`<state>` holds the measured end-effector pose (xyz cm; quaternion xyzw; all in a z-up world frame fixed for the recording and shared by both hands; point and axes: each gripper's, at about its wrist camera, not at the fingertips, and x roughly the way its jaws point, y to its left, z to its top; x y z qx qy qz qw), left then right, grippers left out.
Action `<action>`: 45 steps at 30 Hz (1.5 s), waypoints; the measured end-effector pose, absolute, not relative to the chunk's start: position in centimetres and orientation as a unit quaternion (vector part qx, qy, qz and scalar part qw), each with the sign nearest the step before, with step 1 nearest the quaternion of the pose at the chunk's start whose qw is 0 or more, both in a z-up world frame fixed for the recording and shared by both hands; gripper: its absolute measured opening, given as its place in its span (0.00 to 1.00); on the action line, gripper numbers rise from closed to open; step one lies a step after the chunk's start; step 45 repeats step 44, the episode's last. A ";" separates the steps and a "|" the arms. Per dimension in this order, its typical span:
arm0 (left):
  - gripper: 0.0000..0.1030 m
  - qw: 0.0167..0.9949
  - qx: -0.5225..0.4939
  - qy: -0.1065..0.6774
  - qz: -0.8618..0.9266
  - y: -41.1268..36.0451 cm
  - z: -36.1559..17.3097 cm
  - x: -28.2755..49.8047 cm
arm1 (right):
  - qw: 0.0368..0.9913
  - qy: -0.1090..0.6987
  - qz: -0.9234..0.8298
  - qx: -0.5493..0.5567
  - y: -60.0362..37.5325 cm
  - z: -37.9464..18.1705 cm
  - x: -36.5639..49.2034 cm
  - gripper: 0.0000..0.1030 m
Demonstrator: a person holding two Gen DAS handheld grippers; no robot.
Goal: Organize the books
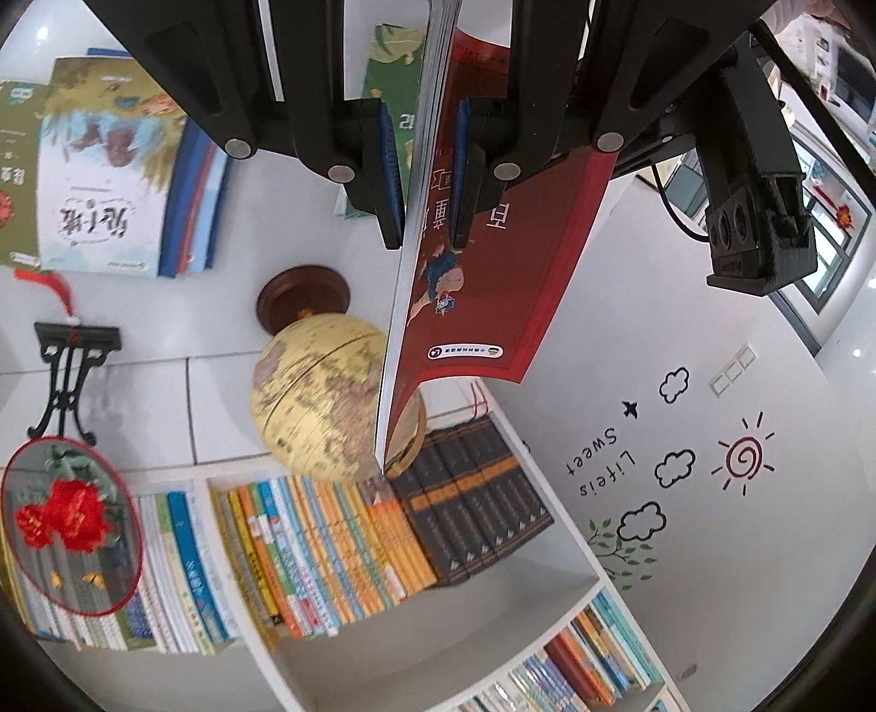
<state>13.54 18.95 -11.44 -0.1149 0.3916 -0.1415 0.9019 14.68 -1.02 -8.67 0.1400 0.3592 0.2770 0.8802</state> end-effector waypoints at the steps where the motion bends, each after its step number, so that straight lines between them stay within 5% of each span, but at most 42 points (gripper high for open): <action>1: 0.20 0.901 -0.117 0.394 -0.140 19.4 -11.8 13.6 | 0.879 0.363 0.277 0.139 -0.4 -9.0 14.7 0.17; 41: 0.20 0.830 -0.177 0.511 -0.137 26.4 -27.0 13.6 | 0.815 0.510 0.223 0.160 6.1 -25.5 16.7 0.17; 45: 0.28 0.823 -0.176 0.523 -0.132 26.6 -27.2 14.1 | 0.806 0.519 0.213 0.189 5.6 -26.8 16.8 0.17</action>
